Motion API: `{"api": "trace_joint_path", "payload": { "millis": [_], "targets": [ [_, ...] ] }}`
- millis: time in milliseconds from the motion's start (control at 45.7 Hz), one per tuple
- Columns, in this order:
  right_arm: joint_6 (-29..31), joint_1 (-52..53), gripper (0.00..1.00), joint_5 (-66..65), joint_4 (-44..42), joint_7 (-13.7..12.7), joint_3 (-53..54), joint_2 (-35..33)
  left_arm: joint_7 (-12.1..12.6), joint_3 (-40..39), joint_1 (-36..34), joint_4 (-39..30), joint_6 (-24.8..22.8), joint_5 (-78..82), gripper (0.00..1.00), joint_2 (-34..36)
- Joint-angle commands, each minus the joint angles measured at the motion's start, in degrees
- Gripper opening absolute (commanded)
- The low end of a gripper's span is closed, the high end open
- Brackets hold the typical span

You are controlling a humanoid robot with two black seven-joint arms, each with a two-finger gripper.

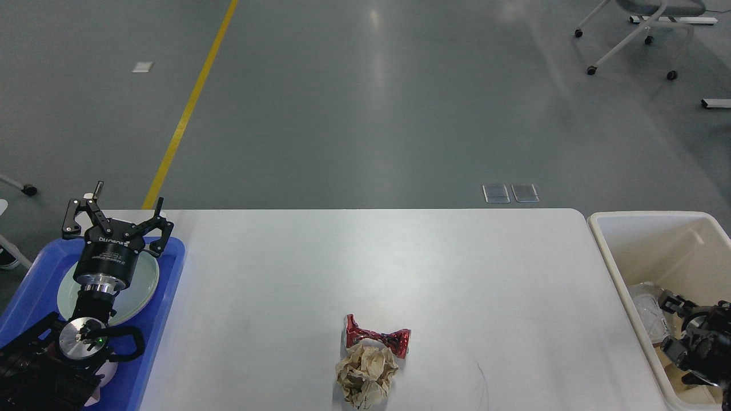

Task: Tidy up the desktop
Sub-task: 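Raise the right gripper out of the bin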

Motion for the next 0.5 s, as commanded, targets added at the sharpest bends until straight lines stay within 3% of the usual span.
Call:
{"api": "trace_joint_path", "payload": {
  "millis": [0, 219, 481],
  "targets": [
    [5.7, 7.1, 1.0, -4.4, 7.1, -0.1, 0.0, -2.8, 0.0, 0.0, 0.0, 0.0, 0.0, 0.0, 0.98, 0.0],
    [14.7, 25.3, 1.0, -19.3, 25.3, -0.8, -0.5, -7.7, 0.0, 0.0, 0.0, 0.0, 0.0, 0.0, 0.98, 0.0],
    [43.9, 49.9, 1.0, -23.7, 37.4, -0.8, -2.5, -4.4, 0.1, 0.0, 0.0, 0.1, 0.0, 0.0, 0.98, 0.0]
  ]
}}
